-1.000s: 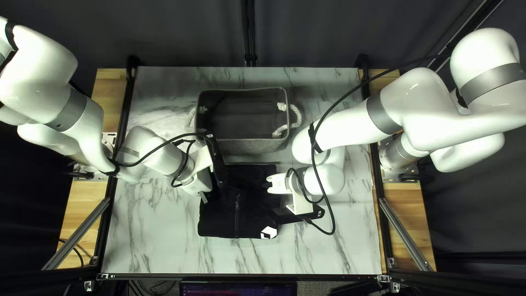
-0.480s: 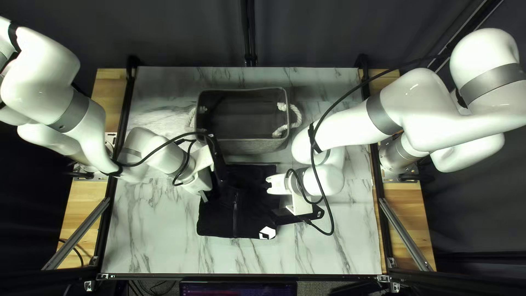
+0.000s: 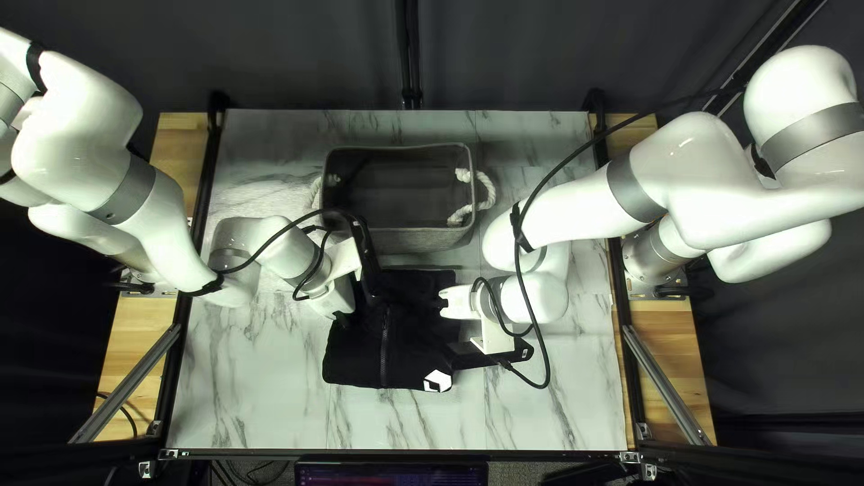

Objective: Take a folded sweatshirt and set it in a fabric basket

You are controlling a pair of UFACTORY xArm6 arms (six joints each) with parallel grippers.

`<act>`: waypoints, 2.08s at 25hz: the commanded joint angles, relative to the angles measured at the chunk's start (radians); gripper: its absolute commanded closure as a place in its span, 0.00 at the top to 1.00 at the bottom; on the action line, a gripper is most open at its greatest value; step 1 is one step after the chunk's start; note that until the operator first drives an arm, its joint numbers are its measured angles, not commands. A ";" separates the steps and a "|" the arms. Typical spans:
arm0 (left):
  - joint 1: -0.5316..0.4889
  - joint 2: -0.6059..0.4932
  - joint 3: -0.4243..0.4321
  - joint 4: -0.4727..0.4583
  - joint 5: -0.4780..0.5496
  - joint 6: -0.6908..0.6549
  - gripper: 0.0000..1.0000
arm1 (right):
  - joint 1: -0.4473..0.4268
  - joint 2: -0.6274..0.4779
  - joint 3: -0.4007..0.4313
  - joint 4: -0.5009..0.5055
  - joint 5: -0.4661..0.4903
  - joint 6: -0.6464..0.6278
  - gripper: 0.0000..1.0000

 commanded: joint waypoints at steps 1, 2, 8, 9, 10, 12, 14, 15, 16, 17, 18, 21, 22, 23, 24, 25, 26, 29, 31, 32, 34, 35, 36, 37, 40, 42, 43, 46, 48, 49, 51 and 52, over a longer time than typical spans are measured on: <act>-0.002 -0.028 -0.028 0.046 0.050 -0.024 0.00 | 0.003 -0.013 0.008 0.031 0.004 -0.005 0.00; -0.005 -0.039 -0.035 0.049 0.064 -0.021 0.00 | 0.010 -0.023 0.011 0.066 0.009 -0.024 0.00; -0.011 -0.099 -0.046 0.070 0.109 -0.011 0.00 | 0.050 -0.119 0.041 0.256 0.073 -0.162 0.00; -0.011 -0.103 -0.045 0.070 0.110 -0.009 0.00 | 0.052 -0.129 0.045 0.268 0.078 -0.171 0.00; -0.012 -0.118 -0.042 0.069 0.118 -0.005 0.00 | 0.057 -0.159 0.057 0.301 0.093 -0.198 0.00; -0.010 -0.149 -0.036 0.077 0.136 -0.007 0.00 | 0.056 -0.192 0.070 0.333 0.107 -0.226 0.00; -0.006 -0.189 -0.028 0.097 0.160 -0.020 0.00 | 0.049 -0.234 0.084 0.376 0.119 -0.276 0.00; 0.000 -0.222 -0.020 0.110 0.179 -0.026 0.00 | 0.047 -0.249 0.088 0.393 0.127 -0.295 0.00; 0.004 -0.241 -0.014 0.112 0.189 -0.023 0.00 | 0.045 -0.263 0.092 0.406 0.132 -0.313 0.00; 0.011 -0.269 -0.007 0.116 0.205 -0.017 0.00 | 0.039 -0.283 0.098 0.419 0.139 -0.333 0.00; 0.022 -0.303 0.000 0.120 0.227 -0.012 0.00 | 0.025 -0.304 0.106 0.434 0.140 -0.361 0.00; 0.052 -0.369 0.014 0.108 0.270 0.028 0.00 | -0.011 -0.349 0.120 0.463 0.134 -0.426 0.00; 0.067 -0.391 0.021 0.097 0.284 0.052 0.00 | -0.033 -0.370 0.128 0.479 0.127 -0.463 0.00; 0.077 -0.401 0.026 0.086 0.290 0.071 0.00 | -0.048 -0.384 0.133 0.487 0.123 -0.485 0.00; 0.087 -0.408 0.027 0.077 0.295 0.090 0.00 | -0.060 -0.396 0.136 0.500 0.122 -0.508 0.00; 0.102 -0.412 0.026 0.063 0.304 0.117 0.00 | -0.074 -0.418 0.141 0.523 0.129 -0.544 0.00; 0.110 -0.414 0.026 0.055 0.307 0.130 0.00 | -0.081 -0.428 0.143 0.532 0.131 -0.560 0.00; 0.172 -0.417 0.010 -0.006 0.344 0.245 0.00 | -0.124 -0.472 0.132 0.618 0.155 -0.685 0.00; 0.205 -0.419 -0.011 -0.024 0.376 0.292 0.00 | -0.141 -0.494 0.110 0.678 0.191 -0.762 0.00; 0.239 -0.415 -0.036 -0.038 0.407 0.336 0.00 | -0.153 -0.510 0.090 0.720 0.221 -0.818 0.00; 0.274 -0.405 -0.070 -0.052 0.442 0.381 0.00 | -0.164 -0.522 0.069 0.752 0.251 -0.861 0.00; 0.299 -0.396 -0.101 -0.058 0.472 0.409 0.00 | -0.171 -0.530 0.054 0.770 0.271 -0.887 0.00; 0.316 -0.392 -0.124 -0.058 0.497 0.423 0.00 | -0.176 -0.533 0.042 0.782 0.284 -0.904 0.00; 0.340 -0.390 -0.160 -0.054 0.537 0.439 0.00 | -0.184 -0.536 0.024 0.796 0.300 -0.927 0.00; 0.375 -0.401 -0.216 -0.042 0.610 0.455 0.00 | -0.199 -0.536 0.003 0.806 0.312 -0.952 0.00; 0.389 -0.415 -0.226 -0.039 0.633 0.463 0.00 | -0.206 -0.538 0.005 0.800 0.310 -0.951 0.00; 0.402 -0.429 -0.224 -0.040 0.645 0.472 0.00 | -0.218 -0.539 0.010 0.800 0.299 -0.957 0.00; 0.431 -0.455 -0.221 -0.045 0.667 0.498 0.00 | -0.249 -0.542 0.015 0.805 0.277 -0.978 0.00; 0.469 -0.467 -0.225 -0.054 0.691 0.532 0.00 | -0.283 -0.555 0.021 0.822 0.256 -1.014 0.00; 0.486 -0.472 -0.226 -0.060 0.701 0.548 0.00 | -0.297 -0.560 0.018 0.833 0.251 -1.032 0.00; 0.504 -0.477 -0.228 -0.068 0.713 0.566 0.00 | -0.310 -0.568 0.020 0.844 0.242 -1.050 0.00; 0.524 -0.482 -0.236 -0.072 0.730 0.582 0.00 | -0.321 -0.578 0.017 0.858 0.245 -1.071 0.00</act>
